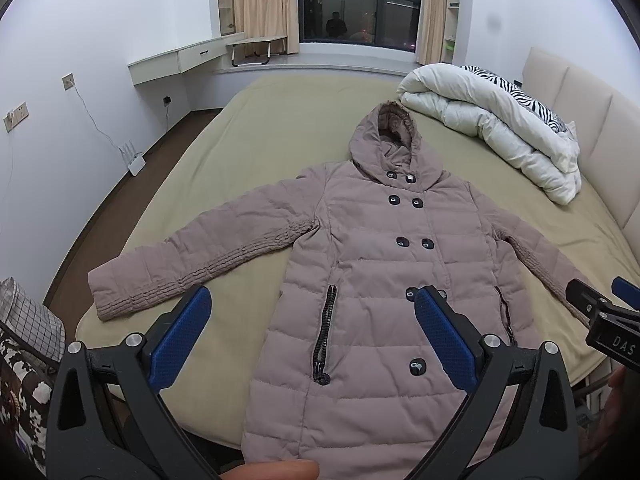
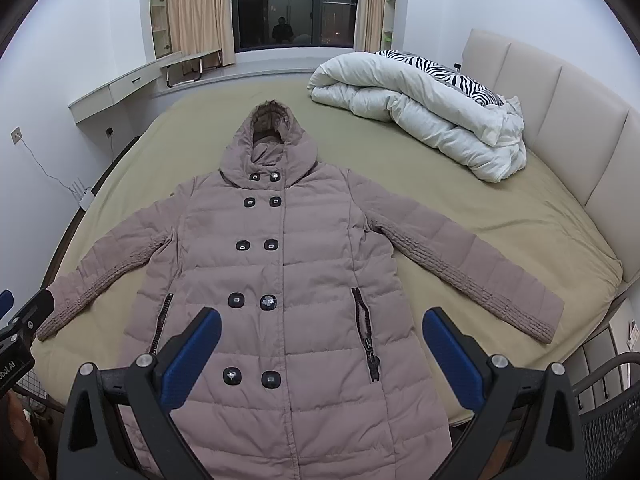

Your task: Fold large clothes

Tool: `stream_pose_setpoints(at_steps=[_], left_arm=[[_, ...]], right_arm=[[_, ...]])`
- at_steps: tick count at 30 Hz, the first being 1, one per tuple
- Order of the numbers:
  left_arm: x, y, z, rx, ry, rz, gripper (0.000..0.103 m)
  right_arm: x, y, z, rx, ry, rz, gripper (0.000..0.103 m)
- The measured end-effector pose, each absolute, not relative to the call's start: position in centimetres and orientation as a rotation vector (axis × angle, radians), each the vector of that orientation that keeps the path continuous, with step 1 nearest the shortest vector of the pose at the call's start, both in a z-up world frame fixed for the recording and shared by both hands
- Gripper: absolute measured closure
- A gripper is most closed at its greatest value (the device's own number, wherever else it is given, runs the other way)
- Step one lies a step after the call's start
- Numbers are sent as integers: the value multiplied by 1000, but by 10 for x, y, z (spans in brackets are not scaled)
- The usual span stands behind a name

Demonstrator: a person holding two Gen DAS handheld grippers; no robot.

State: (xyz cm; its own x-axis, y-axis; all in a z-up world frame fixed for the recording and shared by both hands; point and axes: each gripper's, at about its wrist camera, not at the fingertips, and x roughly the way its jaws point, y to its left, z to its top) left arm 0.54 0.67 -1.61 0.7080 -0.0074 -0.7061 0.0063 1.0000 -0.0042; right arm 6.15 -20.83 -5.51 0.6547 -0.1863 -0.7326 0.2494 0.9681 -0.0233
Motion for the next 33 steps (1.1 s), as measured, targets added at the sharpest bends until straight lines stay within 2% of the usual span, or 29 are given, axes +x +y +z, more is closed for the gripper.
stream_pose_setpoints(at_steps=[33], left_arm=[[6,9,-23,-6,793,-4,0]], right_arm=[[62,-208,-65,79,832,-248,0]])
